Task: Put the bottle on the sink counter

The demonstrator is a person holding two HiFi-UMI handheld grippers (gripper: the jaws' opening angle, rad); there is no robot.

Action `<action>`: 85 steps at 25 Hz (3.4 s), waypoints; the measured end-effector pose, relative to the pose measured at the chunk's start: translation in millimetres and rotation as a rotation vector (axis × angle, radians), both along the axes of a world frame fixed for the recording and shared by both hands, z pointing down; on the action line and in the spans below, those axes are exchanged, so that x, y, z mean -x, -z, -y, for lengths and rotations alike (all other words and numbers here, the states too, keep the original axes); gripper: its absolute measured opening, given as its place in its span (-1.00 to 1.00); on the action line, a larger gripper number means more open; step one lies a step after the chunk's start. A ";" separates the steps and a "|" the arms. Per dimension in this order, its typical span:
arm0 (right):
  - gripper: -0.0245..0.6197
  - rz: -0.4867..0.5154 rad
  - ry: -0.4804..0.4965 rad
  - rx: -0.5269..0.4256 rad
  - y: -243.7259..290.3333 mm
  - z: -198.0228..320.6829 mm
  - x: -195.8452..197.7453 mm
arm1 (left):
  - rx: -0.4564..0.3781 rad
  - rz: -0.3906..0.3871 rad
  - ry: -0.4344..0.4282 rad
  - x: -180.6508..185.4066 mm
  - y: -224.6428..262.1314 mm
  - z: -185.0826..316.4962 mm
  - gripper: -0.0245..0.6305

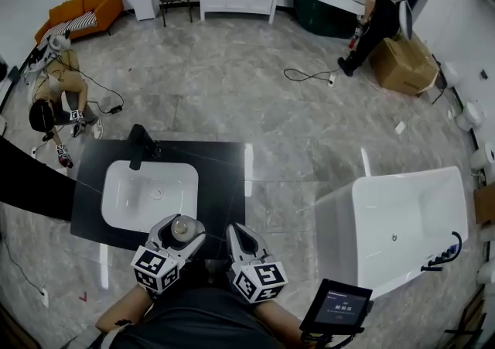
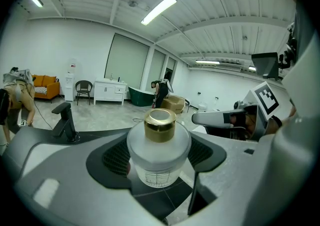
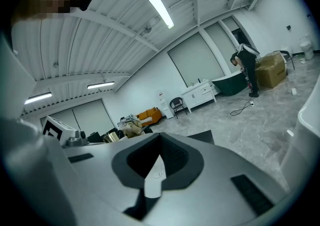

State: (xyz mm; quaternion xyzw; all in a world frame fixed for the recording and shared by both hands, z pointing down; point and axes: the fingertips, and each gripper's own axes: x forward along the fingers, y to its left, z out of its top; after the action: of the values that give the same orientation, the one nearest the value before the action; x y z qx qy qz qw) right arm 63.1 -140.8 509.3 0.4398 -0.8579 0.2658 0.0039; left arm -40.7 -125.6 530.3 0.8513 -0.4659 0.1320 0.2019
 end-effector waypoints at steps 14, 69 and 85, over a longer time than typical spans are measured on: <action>-0.94 -0.027 -0.163 -0.033 17.2 53.6 -15.2 | -0.058 0.093 -0.099 12.7 1.2 65.7 0.10; -0.94 -0.098 -0.361 0.200 -104.9 101.9 -57.0 | -0.018 0.229 -0.185 -59.7 -205.2 320.1 0.10; -0.94 -0.084 -0.355 0.236 -116.7 90.3 -53.5 | -0.022 0.231 -0.164 -66.0 -221.8 325.5 0.10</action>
State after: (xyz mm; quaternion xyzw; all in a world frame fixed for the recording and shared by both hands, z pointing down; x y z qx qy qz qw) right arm 116.6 -231.1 626.1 0.5911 -0.7290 0.3423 0.0445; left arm 25.3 -451.2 752.1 0.8677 -0.4165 0.2401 0.1261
